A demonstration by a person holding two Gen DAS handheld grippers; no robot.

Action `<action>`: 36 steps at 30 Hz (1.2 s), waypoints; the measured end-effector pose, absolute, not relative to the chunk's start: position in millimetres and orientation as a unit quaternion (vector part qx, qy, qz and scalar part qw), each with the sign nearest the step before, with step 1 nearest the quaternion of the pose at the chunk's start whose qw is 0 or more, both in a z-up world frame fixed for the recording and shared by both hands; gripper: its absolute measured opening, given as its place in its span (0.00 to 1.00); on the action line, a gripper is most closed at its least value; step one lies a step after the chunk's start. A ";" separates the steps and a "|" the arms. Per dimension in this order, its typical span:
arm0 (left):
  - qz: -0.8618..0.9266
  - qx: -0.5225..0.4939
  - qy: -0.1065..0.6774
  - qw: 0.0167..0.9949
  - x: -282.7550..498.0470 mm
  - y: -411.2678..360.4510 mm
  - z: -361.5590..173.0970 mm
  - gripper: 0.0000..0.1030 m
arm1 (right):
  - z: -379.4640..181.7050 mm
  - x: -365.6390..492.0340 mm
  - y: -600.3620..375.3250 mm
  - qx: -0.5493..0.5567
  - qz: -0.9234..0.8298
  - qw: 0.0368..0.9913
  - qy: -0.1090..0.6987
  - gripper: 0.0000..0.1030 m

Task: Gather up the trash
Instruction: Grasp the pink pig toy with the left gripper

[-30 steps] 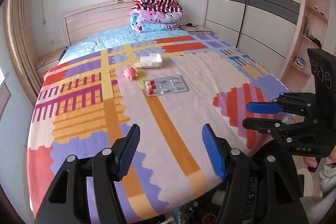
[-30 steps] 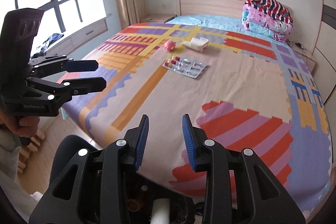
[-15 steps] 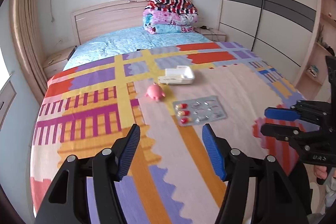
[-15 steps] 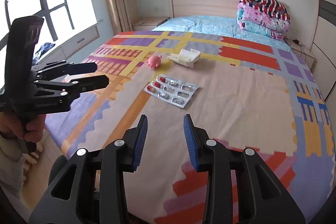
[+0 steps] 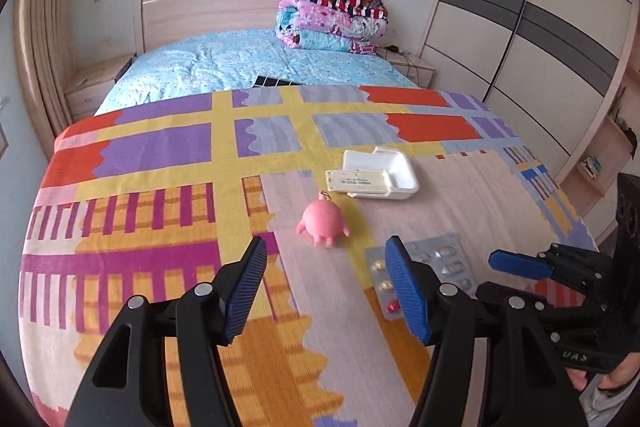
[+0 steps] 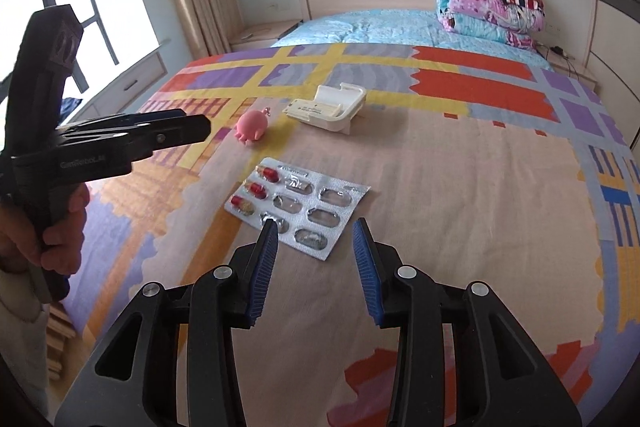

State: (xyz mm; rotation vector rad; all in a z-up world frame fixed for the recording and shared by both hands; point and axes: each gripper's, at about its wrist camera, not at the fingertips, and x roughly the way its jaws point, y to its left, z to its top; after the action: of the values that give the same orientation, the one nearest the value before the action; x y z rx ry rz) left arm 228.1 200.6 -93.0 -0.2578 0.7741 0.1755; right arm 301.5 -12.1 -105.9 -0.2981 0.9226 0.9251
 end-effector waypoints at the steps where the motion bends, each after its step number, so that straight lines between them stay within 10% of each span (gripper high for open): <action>1: 0.087 -0.125 0.379 0.913 232.5 203.2 -95.5 0.57 | -106.7 302.1 -10.6 -0.139 0.428 0.784 0.428 0.38; 14: 0.074 -0.135 0.398 0.904 266.6 215.1 -116.3 0.57 | -114.3 309.7 0.5 -0.152 0.420 0.781 0.437 0.31; 22: 0.071 -0.121 0.403 0.905 271.2 208.4 -121.9 0.33 | -114.5 309.4 -0.1 -0.156 0.423 0.780 0.435 0.25; 27: 0.073 -0.126 0.398 0.906 263.0 207.4 -117.2 0.28 | -111.3 309.8 -4.0 -0.154 0.419 0.785 0.430 0.01; 36: 0.076 -0.112 0.386 0.912 243.5 195.3 -99.2 0.27 | -107.1 308.9 -11.3 -0.148 0.420 0.785 0.431 0.05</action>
State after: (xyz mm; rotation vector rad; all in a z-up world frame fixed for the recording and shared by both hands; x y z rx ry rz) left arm 243.5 195.3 -99.2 -0.2304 0.7962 0.1576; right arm 308.9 -11.3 -107.1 -0.3184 0.9293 0.9056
